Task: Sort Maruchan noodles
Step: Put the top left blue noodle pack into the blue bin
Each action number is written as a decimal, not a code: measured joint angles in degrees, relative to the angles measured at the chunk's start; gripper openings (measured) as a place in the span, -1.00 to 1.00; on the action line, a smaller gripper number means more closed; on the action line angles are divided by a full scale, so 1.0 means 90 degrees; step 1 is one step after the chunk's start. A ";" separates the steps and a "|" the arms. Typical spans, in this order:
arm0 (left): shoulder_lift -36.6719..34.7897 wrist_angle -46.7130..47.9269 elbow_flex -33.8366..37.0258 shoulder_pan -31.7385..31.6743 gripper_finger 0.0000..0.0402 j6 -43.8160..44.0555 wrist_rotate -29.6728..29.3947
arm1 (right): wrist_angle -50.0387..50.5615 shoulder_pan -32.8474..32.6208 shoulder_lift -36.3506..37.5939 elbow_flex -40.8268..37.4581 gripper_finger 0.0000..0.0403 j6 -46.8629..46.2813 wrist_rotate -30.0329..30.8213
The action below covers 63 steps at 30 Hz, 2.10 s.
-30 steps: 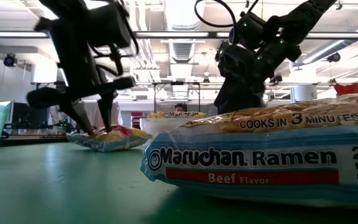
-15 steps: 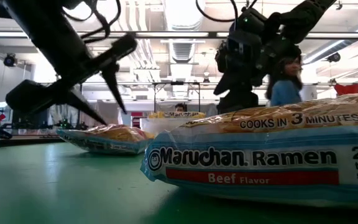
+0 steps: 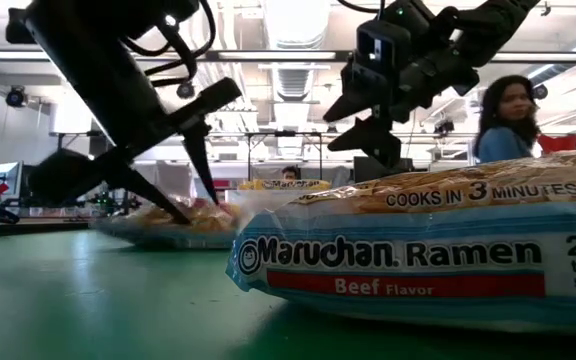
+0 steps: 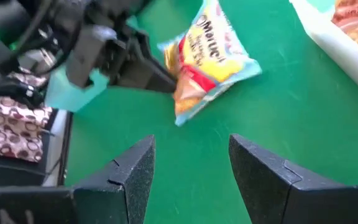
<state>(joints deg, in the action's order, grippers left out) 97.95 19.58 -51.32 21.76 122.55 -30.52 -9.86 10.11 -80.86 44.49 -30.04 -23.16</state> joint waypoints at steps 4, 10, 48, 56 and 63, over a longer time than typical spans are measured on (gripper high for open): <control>0.0182 0.0103 0.0027 0.0091 -0.30 -0.0110 0.0678 | -0.0326 0.0000 0.0000 0.0000 -0.04 0.0000 0.0010; 0.0425 -0.0156 -0.0006 0.0066 -0.30 -0.0636 0.1334 | -0.1201 0.0002 0.0000 0.0000 -0.04 0.0004 0.0140; 0.0799 -0.0273 -0.0018 -0.0098 -0.52 -0.2509 0.1351 | 0.2528 -0.0001 -0.3574 0.4531 -0.04 0.1126 -0.1271; 0.0809 -0.0275 -0.0018 -0.0154 -0.52 -0.2566 0.1307 | 0.3290 -0.0199 -0.3793 0.4823 -0.04 0.1682 -0.1332; 0.0809 -0.0275 -0.0018 -0.0170 -0.52 -0.2678 0.1303 | 0.3297 -0.0265 -0.3759 0.4823 -0.04 0.1843 -0.1214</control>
<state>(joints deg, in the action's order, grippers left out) 105.23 17.10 -51.48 20.23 98.44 -18.79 19.81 7.73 -114.69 87.90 -13.45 -34.09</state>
